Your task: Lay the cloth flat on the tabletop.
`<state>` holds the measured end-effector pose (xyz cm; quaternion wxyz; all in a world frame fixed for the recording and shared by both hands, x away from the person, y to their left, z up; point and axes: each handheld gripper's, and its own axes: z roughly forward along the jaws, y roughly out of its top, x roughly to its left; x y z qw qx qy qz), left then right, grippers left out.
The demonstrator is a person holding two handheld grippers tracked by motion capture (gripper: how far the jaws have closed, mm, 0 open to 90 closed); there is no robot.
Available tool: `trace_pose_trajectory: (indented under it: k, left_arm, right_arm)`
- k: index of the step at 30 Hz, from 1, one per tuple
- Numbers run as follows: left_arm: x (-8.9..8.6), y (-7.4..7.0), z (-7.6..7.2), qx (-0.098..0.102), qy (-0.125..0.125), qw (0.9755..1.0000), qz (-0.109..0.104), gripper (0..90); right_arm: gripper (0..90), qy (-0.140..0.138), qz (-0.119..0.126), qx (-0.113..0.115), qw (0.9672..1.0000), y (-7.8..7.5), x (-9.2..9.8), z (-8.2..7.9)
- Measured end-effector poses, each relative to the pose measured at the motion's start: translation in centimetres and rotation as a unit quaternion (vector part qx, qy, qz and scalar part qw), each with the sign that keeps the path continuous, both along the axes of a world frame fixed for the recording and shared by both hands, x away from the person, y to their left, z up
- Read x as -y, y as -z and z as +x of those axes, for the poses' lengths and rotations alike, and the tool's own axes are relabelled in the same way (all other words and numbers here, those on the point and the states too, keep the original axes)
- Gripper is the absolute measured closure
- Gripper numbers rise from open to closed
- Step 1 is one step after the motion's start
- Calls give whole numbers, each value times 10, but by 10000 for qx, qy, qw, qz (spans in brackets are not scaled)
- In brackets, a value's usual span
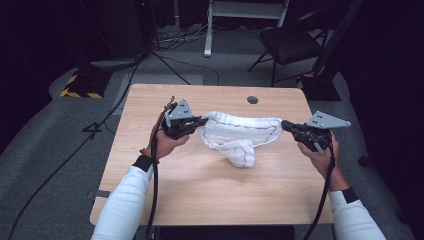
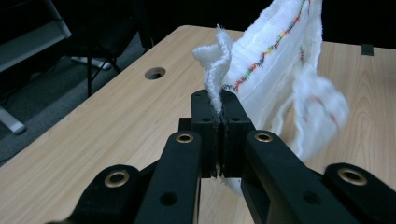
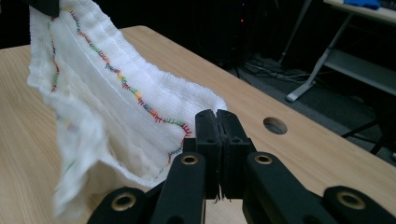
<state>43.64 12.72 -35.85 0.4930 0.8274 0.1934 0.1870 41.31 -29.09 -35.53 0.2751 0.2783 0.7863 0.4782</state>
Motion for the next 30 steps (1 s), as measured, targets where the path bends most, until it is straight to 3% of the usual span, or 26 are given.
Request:
trace_pose_trajectory:
  k: [4,13,18,22,25,30]
  left_arm:
    - [2,-7,-5,127,24,9998,128,870]
    - [0,-1,6,60,-122,9999,105,866]
    - [7,11,22,-32,-316,9992,231,873]
    - [9,17,32,-87,-474,9986,214,873]
    - [10,29,48,-173,-683,9973,217,872]
    - [12,41,64,-363,-816,9955,314,872]
  right_arm:
    - [887,-1,-20,109,9999,-11,0,-6]
    - [887,175,14,86,9998,-11,0,3]
    - [886,414,-50,-51,9991,-3,-5,24]
    - [886,570,-68,-184,9982,8,-10,43]
    - [886,704,-139,-309,9969,18,-13,57]
    - [885,831,-213,-446,9953,30,-16,73]
